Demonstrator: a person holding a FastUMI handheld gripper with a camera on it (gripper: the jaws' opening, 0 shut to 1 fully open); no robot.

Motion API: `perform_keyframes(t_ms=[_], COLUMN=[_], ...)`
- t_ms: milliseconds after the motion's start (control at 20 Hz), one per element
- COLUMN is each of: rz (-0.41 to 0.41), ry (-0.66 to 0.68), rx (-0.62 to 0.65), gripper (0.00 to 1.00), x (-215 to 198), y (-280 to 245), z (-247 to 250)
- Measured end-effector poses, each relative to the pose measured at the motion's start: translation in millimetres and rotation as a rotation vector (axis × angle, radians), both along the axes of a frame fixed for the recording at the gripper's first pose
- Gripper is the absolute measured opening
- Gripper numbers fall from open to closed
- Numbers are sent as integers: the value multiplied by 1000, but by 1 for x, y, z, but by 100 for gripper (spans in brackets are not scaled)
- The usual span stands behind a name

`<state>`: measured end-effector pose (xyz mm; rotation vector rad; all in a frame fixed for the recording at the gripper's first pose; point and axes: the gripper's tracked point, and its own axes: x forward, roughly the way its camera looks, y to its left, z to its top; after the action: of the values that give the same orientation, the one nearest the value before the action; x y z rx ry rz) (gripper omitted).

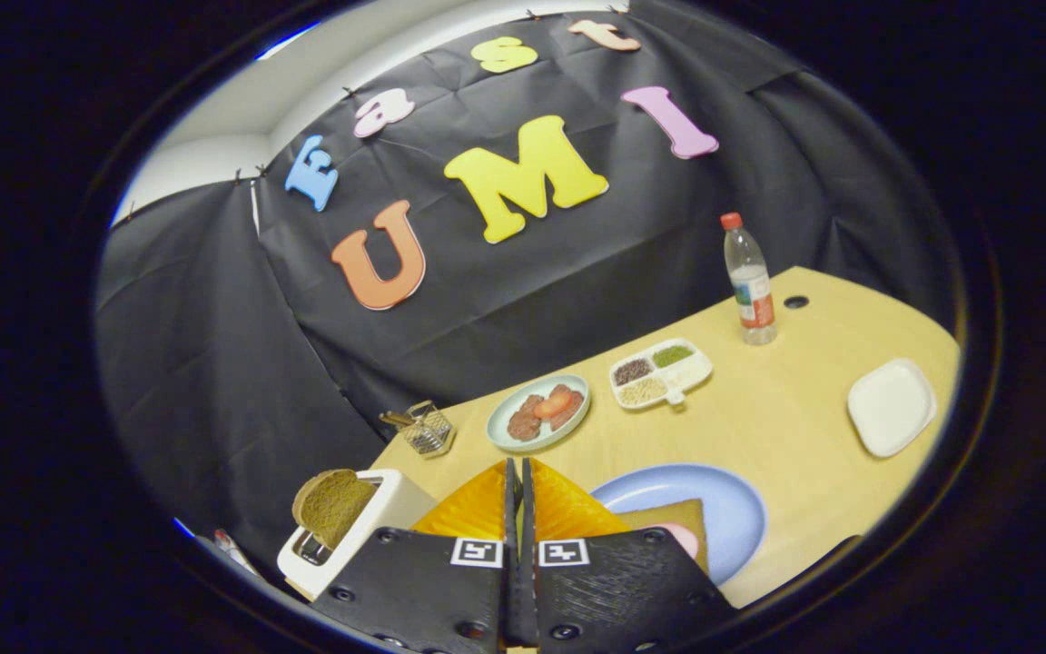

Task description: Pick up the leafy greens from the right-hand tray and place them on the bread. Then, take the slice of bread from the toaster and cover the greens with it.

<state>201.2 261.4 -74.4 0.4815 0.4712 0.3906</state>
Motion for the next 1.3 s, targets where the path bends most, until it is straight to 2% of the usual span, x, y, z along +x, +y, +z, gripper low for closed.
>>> perform_keyframes(t_ms=[200, 500, 800, 950, 1250, 1300], rz=[-55, -122, -97, -92, -148, -150], ry=[62, 71, 125, 132, 47, 14], rx=[26, -40, -165, -210, -270, -289], gripper=[0, 0, 2, 17, 68, 80], x=[12, 24, 23, 21, 8, 5], y=[-21, -74, -100, -106, -124, -125], z=[-33, -55, -91, -96, -67, -57])
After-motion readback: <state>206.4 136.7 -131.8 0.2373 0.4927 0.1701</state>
